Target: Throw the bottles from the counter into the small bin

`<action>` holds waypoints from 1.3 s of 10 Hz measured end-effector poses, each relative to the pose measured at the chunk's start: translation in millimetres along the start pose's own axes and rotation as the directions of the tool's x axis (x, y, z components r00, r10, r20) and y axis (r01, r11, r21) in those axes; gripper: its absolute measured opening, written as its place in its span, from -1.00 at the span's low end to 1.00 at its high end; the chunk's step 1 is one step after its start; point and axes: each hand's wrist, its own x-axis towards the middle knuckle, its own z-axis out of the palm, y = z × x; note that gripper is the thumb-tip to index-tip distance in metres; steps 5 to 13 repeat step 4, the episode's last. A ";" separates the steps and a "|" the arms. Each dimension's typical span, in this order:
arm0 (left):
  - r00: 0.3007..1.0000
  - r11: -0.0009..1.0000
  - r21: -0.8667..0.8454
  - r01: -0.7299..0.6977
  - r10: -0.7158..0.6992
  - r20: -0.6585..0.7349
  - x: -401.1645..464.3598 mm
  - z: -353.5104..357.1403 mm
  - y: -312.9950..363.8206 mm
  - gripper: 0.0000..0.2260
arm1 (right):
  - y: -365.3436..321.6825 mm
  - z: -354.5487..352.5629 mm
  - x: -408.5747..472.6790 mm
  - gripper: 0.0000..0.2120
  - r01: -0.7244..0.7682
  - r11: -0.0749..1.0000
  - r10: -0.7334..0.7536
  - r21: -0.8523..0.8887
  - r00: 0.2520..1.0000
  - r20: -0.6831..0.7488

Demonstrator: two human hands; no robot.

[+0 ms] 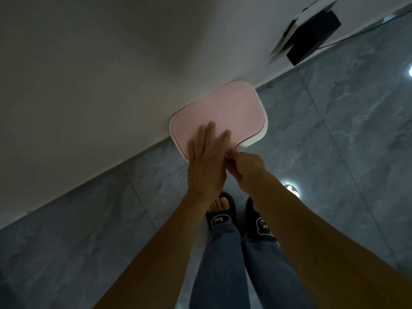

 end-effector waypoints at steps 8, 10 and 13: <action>0.964 0.961 -0.176 0.212 -0.175 0.201 -45.6 -56.1 24.2 -0.58 | 11.5 -42.0 -46.5 -0.88 0.245 0.807 -0.261 -0.537 0.964 0.048; 0.964 0.961 -0.176 0.212 -0.175 0.201 -45.6 -56.1 24.2 -0.58 | 11.5 -42.0 -46.5 -0.88 0.245 0.807 -0.261 -0.537 0.964 0.048; 0.964 0.961 -0.176 0.212 -0.175 0.201 -45.6 -56.1 24.2 -0.58 | 11.5 -42.0 -46.5 -0.88 0.245 0.807 -0.261 -0.537 0.964 0.048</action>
